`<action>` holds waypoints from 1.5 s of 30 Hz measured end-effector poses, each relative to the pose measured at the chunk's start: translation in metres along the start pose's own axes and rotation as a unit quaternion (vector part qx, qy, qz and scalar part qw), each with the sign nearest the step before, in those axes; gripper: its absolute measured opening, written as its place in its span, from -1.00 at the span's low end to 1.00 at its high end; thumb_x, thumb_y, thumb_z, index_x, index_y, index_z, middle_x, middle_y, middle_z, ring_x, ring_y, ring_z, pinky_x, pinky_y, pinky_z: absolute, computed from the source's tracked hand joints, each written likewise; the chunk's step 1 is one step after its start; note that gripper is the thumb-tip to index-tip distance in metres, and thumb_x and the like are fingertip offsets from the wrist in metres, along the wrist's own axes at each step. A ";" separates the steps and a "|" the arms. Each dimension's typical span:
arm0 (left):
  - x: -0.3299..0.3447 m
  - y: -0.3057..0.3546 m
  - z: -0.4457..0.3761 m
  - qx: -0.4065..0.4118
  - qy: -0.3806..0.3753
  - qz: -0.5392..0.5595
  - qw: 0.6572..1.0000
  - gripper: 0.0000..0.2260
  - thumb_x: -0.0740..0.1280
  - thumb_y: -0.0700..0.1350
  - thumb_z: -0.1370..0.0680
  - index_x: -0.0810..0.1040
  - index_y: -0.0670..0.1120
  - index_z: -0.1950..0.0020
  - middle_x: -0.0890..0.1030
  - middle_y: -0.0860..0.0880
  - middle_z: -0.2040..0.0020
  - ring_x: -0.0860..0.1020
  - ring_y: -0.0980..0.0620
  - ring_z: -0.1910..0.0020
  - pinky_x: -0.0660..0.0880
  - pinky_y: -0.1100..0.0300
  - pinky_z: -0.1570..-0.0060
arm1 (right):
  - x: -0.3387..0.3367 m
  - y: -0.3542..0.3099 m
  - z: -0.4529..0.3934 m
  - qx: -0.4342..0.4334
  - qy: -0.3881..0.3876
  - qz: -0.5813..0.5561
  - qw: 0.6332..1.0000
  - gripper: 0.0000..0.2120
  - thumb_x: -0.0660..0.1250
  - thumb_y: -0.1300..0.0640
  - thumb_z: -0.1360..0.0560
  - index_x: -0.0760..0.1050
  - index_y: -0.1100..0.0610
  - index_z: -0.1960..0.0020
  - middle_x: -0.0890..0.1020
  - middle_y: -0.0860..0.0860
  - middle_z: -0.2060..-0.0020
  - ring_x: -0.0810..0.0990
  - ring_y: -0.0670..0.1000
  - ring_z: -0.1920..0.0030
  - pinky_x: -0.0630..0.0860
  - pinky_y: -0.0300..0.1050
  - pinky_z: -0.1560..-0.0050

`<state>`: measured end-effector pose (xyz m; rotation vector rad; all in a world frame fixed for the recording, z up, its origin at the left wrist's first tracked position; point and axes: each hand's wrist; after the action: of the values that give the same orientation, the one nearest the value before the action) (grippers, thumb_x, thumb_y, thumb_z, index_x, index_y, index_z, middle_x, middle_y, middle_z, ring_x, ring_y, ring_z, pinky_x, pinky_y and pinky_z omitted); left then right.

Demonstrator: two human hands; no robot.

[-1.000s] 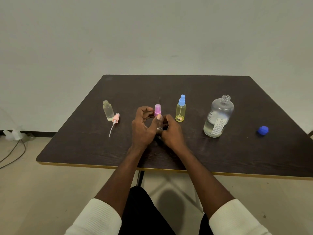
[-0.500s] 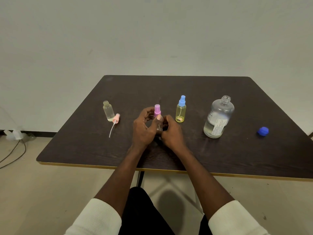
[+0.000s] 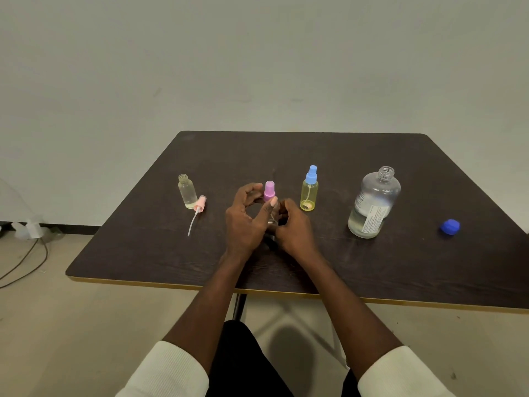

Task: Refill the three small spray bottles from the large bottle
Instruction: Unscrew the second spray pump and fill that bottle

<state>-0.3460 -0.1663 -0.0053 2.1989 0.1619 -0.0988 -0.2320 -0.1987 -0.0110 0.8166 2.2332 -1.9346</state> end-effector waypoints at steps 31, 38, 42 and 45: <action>-0.010 -0.041 -0.045 -0.240 0.100 -0.277 0.925 -0.70 0.32 0.12 -0.59 0.58 -0.12 0.10 0.65 -0.08 0.13 0.56 -0.13 0.01 0.39 0.08 0.07 | 0.001 0.005 -0.001 -0.017 0.000 0.004 1.000 -0.65 0.57 0.07 -0.30 0.42 0.10 0.12 0.61 -0.02 0.19 0.58 -0.01 0.16 0.52 -0.12 0.18; -0.007 -0.034 -0.041 -0.241 0.076 -0.353 0.901 -0.69 0.29 0.07 -0.61 0.61 -0.19 0.03 0.66 -0.18 0.06 0.57 -0.19 -0.05 0.43 0.02 -0.02 | 0.000 0.006 -0.001 -0.016 -0.004 0.001 1.000 -0.66 0.57 0.07 -0.31 0.43 0.09 0.10 0.61 -0.05 0.19 0.58 -0.06 0.18 0.46 -0.31 0.26; -0.008 -0.032 -0.036 -0.238 0.089 -0.349 0.902 -0.70 0.31 0.04 -0.60 0.60 -0.22 0.03 0.65 -0.21 0.05 0.57 -0.22 -0.06 0.44 -0.03 -0.06 | 0.000 0.006 -0.002 -0.016 -0.003 0.004 1.000 -0.65 0.57 0.06 -0.31 0.43 0.10 0.10 0.62 -0.04 0.18 0.59 -0.03 0.16 0.51 -0.19 0.20; -0.008 -0.030 -0.033 -0.241 0.093 -0.341 0.904 -0.70 0.34 0.02 -0.59 0.59 -0.24 0.02 0.65 -0.23 0.04 0.56 -0.24 -0.06 0.44 -0.05 -0.08 | 0.000 0.007 -0.002 -0.019 -0.002 0.006 1.000 -0.64 0.57 0.05 -0.30 0.42 0.10 0.10 0.62 -0.04 0.19 0.59 -0.02 0.16 0.53 -0.12 0.17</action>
<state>-0.3578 -0.1228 -0.0085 1.5691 0.9588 -0.2108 -0.2285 -0.1965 -0.0173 0.8189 2.2498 -1.8812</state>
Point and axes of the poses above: each hand's wrist, its own z-axis away from the middle knuckle, its own x-axis out of the palm, y = z × x
